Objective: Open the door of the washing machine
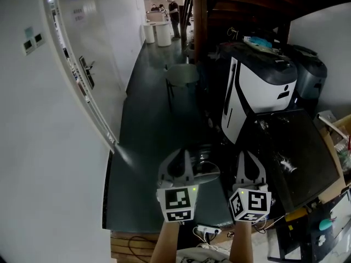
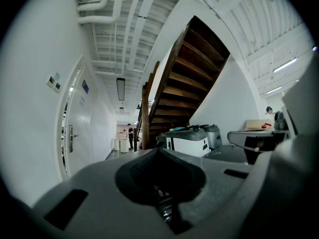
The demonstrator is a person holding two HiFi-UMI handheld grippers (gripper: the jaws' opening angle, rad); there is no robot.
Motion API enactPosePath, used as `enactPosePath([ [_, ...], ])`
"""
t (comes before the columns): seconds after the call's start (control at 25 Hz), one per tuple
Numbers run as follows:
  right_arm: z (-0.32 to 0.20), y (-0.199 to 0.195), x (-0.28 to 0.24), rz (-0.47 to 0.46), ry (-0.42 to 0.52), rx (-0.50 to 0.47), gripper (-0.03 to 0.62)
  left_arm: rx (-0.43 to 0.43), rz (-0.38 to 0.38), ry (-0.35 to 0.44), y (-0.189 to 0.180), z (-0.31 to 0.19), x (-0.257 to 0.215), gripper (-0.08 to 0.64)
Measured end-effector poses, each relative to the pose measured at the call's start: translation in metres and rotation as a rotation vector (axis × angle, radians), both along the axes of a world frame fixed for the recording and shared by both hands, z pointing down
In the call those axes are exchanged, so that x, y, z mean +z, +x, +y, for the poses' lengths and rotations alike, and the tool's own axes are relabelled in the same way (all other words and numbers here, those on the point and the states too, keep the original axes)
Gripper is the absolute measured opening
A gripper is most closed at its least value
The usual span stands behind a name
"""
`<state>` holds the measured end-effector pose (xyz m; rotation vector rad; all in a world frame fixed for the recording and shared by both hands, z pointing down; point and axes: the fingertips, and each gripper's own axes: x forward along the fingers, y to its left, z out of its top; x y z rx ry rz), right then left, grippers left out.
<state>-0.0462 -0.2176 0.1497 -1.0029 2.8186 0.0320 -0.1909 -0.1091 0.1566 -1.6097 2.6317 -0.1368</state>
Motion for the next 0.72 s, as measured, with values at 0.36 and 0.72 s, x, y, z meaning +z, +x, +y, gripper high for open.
enactPosePath([
  [0.36, 0.0008, -0.0044, 0.0018, 0.012, -0.001, -0.003, 0.018, 0.002, 0.001, -0.001, -0.0018, -0.0006, 0.0012, 0.002],
  [0.72, 0.0019, -0.008, 0.0023, 0.022, 0.009, -0.005, 0.018, 0.018, -0.005, 0.003, -0.0008, -0.0043, 0.0005, 0.002],
])
